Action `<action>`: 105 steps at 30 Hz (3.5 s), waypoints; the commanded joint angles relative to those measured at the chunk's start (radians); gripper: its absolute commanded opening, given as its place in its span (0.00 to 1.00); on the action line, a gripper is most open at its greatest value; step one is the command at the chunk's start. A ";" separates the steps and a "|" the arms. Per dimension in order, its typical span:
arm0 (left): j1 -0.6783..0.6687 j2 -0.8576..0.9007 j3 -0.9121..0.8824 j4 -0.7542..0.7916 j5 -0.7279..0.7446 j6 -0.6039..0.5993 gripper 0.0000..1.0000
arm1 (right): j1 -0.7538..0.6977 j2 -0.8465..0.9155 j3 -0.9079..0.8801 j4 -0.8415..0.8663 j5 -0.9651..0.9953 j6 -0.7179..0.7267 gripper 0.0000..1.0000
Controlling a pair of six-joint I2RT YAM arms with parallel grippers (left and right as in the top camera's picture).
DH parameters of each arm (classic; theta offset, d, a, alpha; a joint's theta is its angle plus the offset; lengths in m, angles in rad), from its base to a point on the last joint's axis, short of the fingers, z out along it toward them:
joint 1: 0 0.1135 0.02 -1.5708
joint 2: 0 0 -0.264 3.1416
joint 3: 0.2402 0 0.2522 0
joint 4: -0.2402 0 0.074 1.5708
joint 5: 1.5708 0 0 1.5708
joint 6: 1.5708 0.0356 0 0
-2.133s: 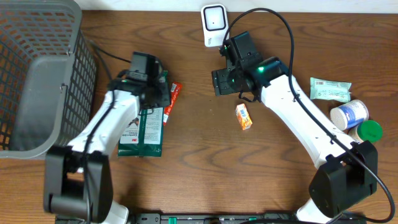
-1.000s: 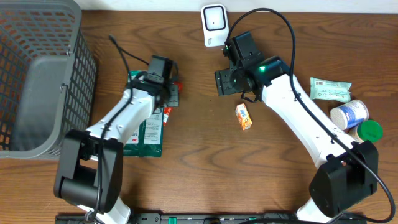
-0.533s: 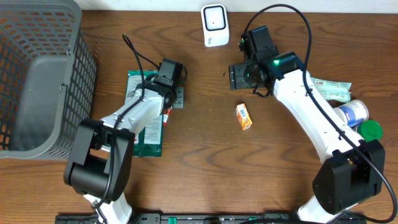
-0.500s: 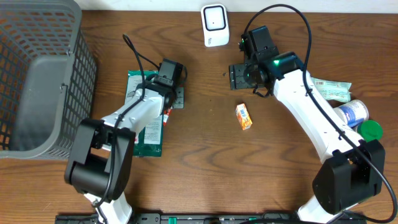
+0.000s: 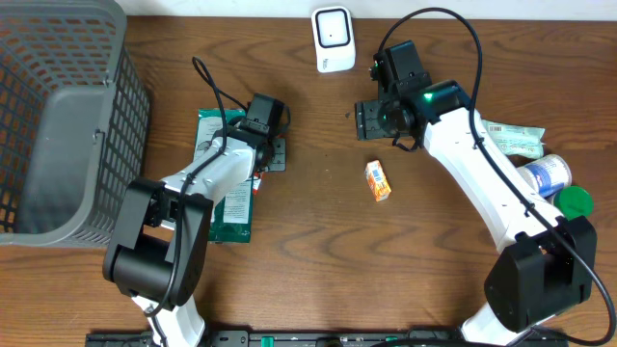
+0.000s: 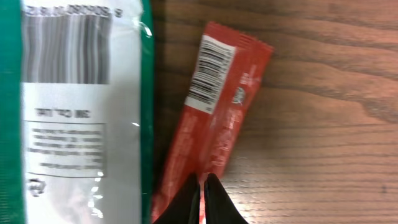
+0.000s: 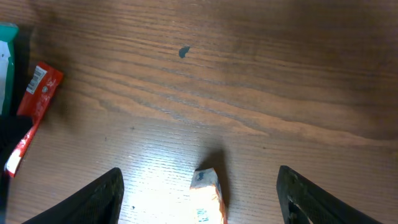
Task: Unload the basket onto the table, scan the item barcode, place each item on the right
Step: 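Lower the left gripper onto the red snack stick beside the wipes, then grasp the red snack stick with the left gripper and lift it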
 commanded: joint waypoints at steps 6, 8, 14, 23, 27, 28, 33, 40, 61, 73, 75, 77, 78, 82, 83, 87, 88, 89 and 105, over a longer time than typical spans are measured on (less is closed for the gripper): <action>0.002 0.008 -0.016 -0.010 0.067 -0.043 0.08 | -0.003 0.008 -0.003 -0.005 0.010 -0.002 0.74; 0.002 0.008 -0.016 -0.009 0.078 -0.043 0.08 | -0.003 0.008 -0.003 -0.005 0.010 -0.002 0.74; 0.003 -0.006 0.031 -0.027 0.077 0.023 0.09 | -0.004 0.008 -0.003 -0.004 0.010 -0.002 0.76; 0.016 -0.016 0.064 -0.047 0.058 0.046 0.11 | -0.006 0.008 -0.003 -0.004 0.010 -0.002 0.76; 0.016 -0.015 0.064 -0.050 0.013 0.048 0.11 | -0.006 0.008 -0.003 -0.004 0.010 -0.002 0.76; 0.016 -0.015 0.063 -0.050 -0.002 0.048 0.11 | -0.006 0.008 -0.003 -0.004 0.010 -0.002 0.76; 0.019 -0.014 0.063 -0.049 -0.014 0.056 0.11 | -0.005 0.008 -0.003 -0.005 0.010 -0.002 0.76; 0.019 0.022 0.062 -0.049 -0.040 0.056 0.11 | -0.005 0.008 -0.003 -0.005 0.010 -0.002 0.75; 0.014 0.084 0.063 -0.064 0.359 0.017 0.11 | -0.005 0.008 -0.003 -0.005 0.010 -0.002 0.75; 0.017 -0.018 0.154 -0.112 0.232 0.022 0.25 | -0.005 0.008 -0.003 -0.012 0.010 -0.002 0.76; 0.023 -0.052 0.159 -0.148 0.187 0.045 0.33 | -0.005 0.008 -0.003 -0.013 0.010 -0.002 0.76; 0.038 -0.082 0.159 -0.199 0.173 0.108 0.41 | -0.005 0.008 -0.003 -0.013 0.010 -0.002 0.76; 0.046 -0.085 0.159 -0.220 0.173 0.135 0.42 | -0.005 0.008 -0.003 -0.012 0.010 -0.002 0.76; 0.078 -0.081 0.145 -0.283 0.173 0.196 0.42 | -0.005 0.008 -0.003 -0.013 0.010 -0.002 0.76; 0.086 -0.079 0.139 -0.290 0.173 0.211 0.42 | -0.005 0.008 -0.003 -0.013 0.010 -0.002 0.76; 0.109 -0.064 0.109 -0.301 0.175 0.260 0.42 | -0.005 0.008 -0.003 -0.013 0.010 -0.002 0.76; 0.109 -0.061 0.104 -0.302 0.179 0.267 0.42 | -0.005 0.008 -0.003 -0.013 0.010 -0.002 0.76; 0.109 -0.058 0.100 -0.303 0.182 0.275 0.42 | -0.005 0.008 -0.003 -0.013 0.010 -0.002 0.76; 0.106 0.001 0.093 -0.286 0.301 0.360 0.42 | -0.005 0.008 -0.003 -0.013 0.010 -0.002 0.76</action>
